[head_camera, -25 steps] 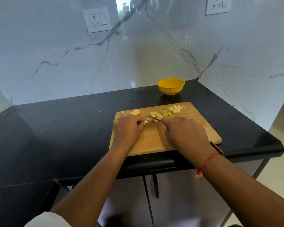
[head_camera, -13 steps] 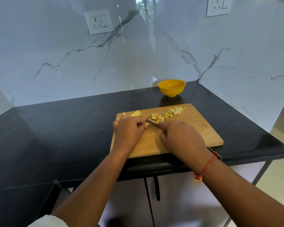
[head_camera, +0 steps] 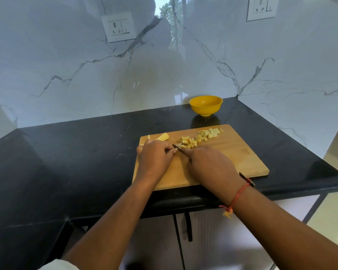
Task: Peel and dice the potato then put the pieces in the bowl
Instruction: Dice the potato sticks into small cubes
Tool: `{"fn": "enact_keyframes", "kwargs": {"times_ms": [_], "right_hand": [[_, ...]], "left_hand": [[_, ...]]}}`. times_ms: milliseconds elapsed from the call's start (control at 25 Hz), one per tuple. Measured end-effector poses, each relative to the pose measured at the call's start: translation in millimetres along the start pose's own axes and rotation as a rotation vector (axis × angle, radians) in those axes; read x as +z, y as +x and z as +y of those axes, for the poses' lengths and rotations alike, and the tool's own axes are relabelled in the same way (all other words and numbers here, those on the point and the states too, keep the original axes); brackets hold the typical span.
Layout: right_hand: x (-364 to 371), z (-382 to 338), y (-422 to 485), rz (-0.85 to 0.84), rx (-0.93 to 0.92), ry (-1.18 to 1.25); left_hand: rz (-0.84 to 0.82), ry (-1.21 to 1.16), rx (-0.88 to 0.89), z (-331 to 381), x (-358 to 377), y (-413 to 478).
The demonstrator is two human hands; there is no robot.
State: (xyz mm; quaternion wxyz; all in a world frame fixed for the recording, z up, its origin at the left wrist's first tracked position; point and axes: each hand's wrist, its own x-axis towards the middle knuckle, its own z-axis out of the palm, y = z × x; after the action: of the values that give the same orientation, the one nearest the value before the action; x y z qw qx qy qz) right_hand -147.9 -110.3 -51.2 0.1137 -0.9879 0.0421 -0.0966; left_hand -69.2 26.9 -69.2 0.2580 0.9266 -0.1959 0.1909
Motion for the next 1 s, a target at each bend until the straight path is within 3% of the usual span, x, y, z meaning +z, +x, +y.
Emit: {"fn": "enact_keyframes", "kwargs": {"times_ms": [200,320,640,1000], "right_hand": [[-13.5,14.0,-26.5,-0.012,-0.012,-0.054],[-17.1,16.4,-28.9,0.081,-0.001,-0.053],[-10.9,1.0,-21.8,0.151,-0.002,0.026],[-2.1,-13.2,1.2,-0.023,0.057,-0.019]], "left_hand": [[0.015,0.042,-0.004,-0.2,1.8,1.8],[0.015,0.054,0.008,0.4,0.7,2.0],[0.031,-0.080,-0.032,-5.6,5.0,3.6],[0.004,-0.168,-0.005,-9.6,9.0,4.9]]}}
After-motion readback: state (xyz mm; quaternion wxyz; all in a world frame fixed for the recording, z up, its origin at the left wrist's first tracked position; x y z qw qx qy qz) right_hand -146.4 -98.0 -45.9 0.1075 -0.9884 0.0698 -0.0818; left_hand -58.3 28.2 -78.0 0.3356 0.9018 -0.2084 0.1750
